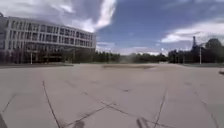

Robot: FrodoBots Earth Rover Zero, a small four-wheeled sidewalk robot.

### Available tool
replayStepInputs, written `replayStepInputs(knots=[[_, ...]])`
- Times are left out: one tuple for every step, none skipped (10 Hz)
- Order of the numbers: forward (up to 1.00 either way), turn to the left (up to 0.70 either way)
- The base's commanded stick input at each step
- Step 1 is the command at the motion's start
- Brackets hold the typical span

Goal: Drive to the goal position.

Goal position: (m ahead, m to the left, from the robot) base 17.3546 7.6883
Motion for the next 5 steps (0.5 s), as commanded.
replayStepInputs(knots=[[1.00,0.00],[1.00,0.00],[1.00,0.00],[1.00,0.00],[1.00,0.00]])
